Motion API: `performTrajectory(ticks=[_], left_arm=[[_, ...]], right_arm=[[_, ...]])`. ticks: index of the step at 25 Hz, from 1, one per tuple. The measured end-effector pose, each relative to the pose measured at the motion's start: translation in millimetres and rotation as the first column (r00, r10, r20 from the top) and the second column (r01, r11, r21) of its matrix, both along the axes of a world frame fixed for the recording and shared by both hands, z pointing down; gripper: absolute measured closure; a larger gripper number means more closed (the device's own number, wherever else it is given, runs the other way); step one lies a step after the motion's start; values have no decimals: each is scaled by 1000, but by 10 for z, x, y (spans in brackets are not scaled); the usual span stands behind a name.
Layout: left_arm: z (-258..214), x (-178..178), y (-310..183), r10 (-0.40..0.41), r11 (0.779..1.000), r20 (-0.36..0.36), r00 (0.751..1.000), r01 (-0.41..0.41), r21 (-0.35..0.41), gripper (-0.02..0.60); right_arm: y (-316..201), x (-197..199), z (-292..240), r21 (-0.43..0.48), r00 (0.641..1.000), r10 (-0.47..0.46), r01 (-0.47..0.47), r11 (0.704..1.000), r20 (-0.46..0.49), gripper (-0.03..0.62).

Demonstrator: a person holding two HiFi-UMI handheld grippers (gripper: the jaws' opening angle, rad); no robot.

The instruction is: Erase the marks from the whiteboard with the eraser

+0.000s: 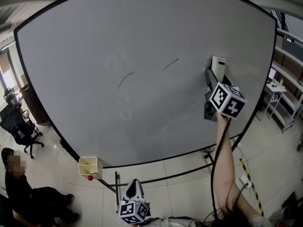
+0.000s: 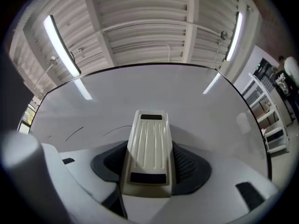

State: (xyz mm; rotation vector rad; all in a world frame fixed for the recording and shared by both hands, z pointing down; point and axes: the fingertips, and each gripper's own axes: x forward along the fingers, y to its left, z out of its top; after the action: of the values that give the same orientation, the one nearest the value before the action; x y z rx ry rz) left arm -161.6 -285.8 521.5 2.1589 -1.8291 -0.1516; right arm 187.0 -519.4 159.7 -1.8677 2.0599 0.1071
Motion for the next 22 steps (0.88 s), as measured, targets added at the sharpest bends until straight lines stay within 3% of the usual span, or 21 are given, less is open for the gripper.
performTrajectory(ticks=[5, 8, 12, 14, 18, 22], left_arm=[[-30, -17, -20, 8, 1000, 0, 1000, -8, 11, 598], [-32, -31, 25, 7, 1000, -4, 1000, -7, 3, 598], [-46, -97, 106, -1, 1000, -5, 1000, 1, 9, 598], [-63, -183, 167, -20, 1000, -7, 1000, 20, 22, 598], [-57, -392, 360, -53, 998, -11, 999, 53, 23, 597], [62, -484, 555, -60, 998, -17, 998, 60, -4, 598]], right_arm=[[40, -507, -28, 22, 996, 28, -26, 999, -83, 319], [99, -1038, -32, 21, 988, -47, 51, 998, -149, 319], [220, -1947, 42, 2, 937, -103, 110, 994, -334, 319], [276, -2254, 68, -4, 923, -129, 137, 991, -364, 319], [358, -2322, 87, -12, 932, -155, 160, 987, -329, 319], [785, -2240, 219, 0, 939, -213, 221, 975, -270, 316]])
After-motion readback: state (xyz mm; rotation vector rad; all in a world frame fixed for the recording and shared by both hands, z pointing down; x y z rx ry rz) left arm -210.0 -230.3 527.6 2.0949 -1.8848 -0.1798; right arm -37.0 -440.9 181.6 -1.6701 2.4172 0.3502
